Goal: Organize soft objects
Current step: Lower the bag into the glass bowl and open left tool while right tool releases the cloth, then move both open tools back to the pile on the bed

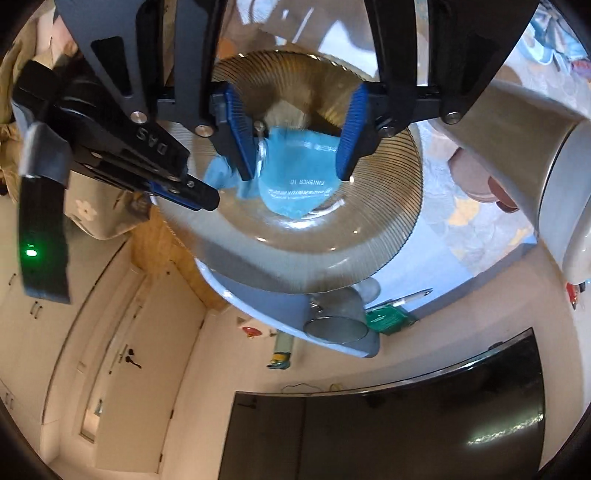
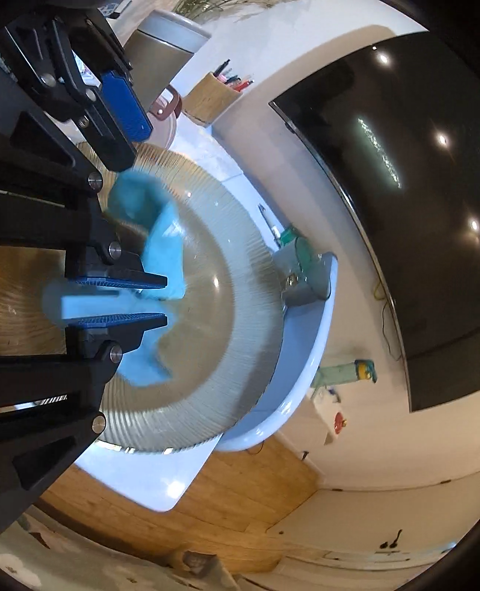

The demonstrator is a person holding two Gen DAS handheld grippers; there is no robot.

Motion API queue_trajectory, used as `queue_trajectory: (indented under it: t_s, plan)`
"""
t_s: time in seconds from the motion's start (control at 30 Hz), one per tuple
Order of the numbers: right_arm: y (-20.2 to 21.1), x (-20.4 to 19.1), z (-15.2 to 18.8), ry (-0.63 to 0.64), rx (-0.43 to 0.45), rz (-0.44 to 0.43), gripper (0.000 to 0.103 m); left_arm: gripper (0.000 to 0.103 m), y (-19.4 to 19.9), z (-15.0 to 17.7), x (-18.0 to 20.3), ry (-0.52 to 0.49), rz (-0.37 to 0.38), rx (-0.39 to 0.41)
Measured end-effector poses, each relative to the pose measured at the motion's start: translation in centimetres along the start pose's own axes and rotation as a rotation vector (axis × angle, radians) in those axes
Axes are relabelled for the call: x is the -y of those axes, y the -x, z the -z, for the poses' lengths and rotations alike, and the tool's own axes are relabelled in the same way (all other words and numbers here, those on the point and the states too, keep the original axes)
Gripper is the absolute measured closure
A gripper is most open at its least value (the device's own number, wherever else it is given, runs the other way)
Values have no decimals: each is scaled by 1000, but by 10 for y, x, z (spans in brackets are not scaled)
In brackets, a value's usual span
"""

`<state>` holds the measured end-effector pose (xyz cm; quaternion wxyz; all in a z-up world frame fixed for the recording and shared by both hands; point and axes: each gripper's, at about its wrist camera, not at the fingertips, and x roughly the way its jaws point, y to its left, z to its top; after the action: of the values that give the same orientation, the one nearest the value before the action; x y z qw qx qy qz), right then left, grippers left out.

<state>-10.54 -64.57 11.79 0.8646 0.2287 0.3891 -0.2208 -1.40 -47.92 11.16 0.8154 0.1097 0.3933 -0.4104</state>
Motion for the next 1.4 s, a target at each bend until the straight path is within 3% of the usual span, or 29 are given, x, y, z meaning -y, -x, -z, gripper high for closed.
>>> queue_trajectory:
  t_s: [0.13, 0.2, 0.23, 0.27, 0.33, 0.4, 0.47, 0.57, 0.6, 0.63, 0.83, 0.9, 1.03, 1.13, 1.23, 1.27, 1.4]
  plan:
    - [16, -5, 9, 31, 21, 28, 82, 58, 30, 8, 3, -6, 44, 24]
    - [31, -10, 13, 33, 52, 30, 64, 57, 46, 12, 1, -7, 68, 29]
    - [41, -14, 15, 35, 79, 24, 48, 56, 55, 16, -1, -3, 83, 21]
    - [48, -18, 18, 39, 100, 18, 42, 56, 65, 20, -6, 12, 108, 1]
    - [66, -34, 26, 68, 124, -14, 42, 56, 82, 29, -17, 52, 158, -6]
    - [72, -43, 29, 86, 128, -38, 41, 56, 111, 42, -31, 89, 159, 26]
    - [95, -78, 45, 166, 144, -119, 35, 54, 138, 54, -42, 105, 128, 65]
    - [115, -114, 58, 243, 171, -202, 20, 19, 189, 74, -66, 131, 42, 156]
    - [122, -128, 64, 270, 178, -232, 18, 15, 205, 81, -74, 143, 8, 195]
    - [128, -141, 70, 298, 184, -262, 15, 15, 230, 92, -87, 159, -45, 250]
    - [131, -221, 112, 473, 154, -373, 13, 15, 317, 149, -160, 323, -280, 399]
    - [124, -245, 127, 531, 124, -387, 13, 15, 335, 174, -190, 383, -359, 407]
    - [97, -283, 158, 594, 44, -431, 13, 15, 333, 211, -236, 493, -465, 363]
    - [66, -307, 181, 600, -37, -471, 13, 15, 312, 249, -276, 581, -518, 293]
    - [36, -324, 206, 617, -85, -541, 13, 15, 283, 277, -303, 604, -591, 238]
    - [28, -327, 213, 628, -93, -572, 13, 15, 275, 284, -310, 608, -604, 220]
    - [-6, -341, 239, 667, -150, -532, 13, 15, 251, 311, -333, 623, -600, 167]
